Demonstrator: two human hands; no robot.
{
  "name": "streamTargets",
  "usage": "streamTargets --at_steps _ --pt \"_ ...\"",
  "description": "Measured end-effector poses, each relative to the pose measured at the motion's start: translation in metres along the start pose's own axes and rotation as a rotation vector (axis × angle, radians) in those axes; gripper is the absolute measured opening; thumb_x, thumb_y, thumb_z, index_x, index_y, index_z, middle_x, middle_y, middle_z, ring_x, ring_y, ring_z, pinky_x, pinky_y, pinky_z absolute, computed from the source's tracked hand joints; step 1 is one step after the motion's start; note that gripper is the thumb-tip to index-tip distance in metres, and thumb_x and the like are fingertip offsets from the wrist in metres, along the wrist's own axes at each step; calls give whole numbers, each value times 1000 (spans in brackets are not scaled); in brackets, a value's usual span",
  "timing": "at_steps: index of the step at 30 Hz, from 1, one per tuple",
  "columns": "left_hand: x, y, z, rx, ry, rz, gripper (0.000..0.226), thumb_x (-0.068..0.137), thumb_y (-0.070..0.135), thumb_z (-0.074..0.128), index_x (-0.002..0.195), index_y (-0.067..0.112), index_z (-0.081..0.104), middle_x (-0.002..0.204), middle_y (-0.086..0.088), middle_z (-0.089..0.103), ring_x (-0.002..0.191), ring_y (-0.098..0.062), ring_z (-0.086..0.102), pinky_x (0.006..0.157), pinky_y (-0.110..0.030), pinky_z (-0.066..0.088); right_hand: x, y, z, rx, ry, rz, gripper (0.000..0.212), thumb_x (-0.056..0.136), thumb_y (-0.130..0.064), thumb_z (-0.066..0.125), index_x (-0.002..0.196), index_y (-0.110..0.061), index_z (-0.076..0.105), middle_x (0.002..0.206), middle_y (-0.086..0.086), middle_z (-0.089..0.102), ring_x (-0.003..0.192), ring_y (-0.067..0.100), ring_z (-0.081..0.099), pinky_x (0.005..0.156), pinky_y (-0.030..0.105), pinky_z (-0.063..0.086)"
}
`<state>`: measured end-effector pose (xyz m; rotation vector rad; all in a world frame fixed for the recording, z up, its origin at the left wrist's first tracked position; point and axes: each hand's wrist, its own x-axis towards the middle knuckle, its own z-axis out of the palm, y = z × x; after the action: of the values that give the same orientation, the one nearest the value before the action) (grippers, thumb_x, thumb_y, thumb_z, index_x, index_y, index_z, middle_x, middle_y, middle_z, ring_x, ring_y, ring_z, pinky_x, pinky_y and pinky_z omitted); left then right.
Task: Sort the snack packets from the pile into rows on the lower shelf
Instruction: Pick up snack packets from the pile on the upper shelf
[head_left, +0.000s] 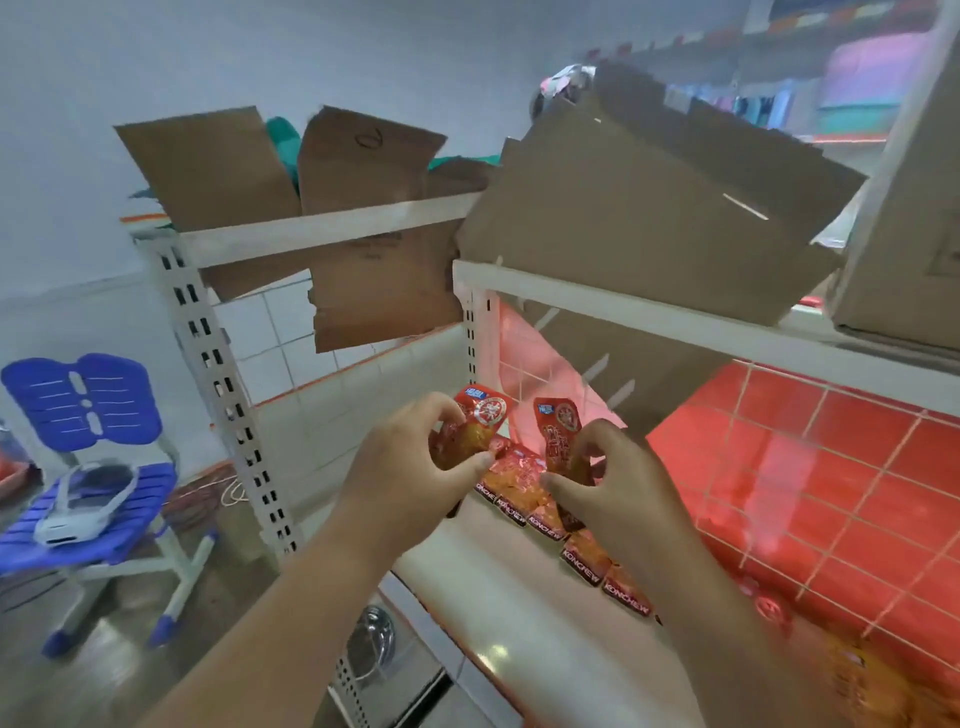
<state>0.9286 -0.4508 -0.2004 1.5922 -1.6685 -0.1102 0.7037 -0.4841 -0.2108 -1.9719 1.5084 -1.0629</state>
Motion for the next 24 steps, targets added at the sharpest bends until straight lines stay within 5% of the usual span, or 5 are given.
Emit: streamTargets --at_steps 4,8,11,16,24 --pt "43 -68 38 -94 -103 -57 39 75 57 82 100 46 55 89 20 63 79 3 61 65 -20 51 30 12 58 -95 27 133 32 74 -35 83 77 -26 52 89 -1 54 78 18 58 69 36 48" --pt "81 -131 78 -150 -230 -56 35 71 54 80 93 42 56 83 19 63 76 3 61 62 -10 39 53 25 117 -156 85 294 31 69 -32 80 73 -25 50 70 -5 55 57 2 52 47 17 32" --pt "98 -166 107 -109 -279 -39 39 68 57 77 93 40 53 78 22 57 71 10 56 59 -7 36 68 31 158 -230 95 431 30 67 -33 77 75 -23 50 81 -3 52 69 15 54 56 24 36" --pt "103 -197 154 -96 -316 -25 55 65 46 91 111 21 72 87 1 70 79 -23 67 71 -30 52 89 41 208 -267 79 636 33 70 -47 75 78 -24 53 79 -6 60 75 19 58 64 27 42" --pt "98 -217 184 -86 -358 -75 42 77 38 85 110 17 70 102 -6 68 98 -31 60 85 -41 51 110 46 234 -326 24 795 35 77 -49 69 100 -24 62 107 6 62 97 28 60 77 32 47"
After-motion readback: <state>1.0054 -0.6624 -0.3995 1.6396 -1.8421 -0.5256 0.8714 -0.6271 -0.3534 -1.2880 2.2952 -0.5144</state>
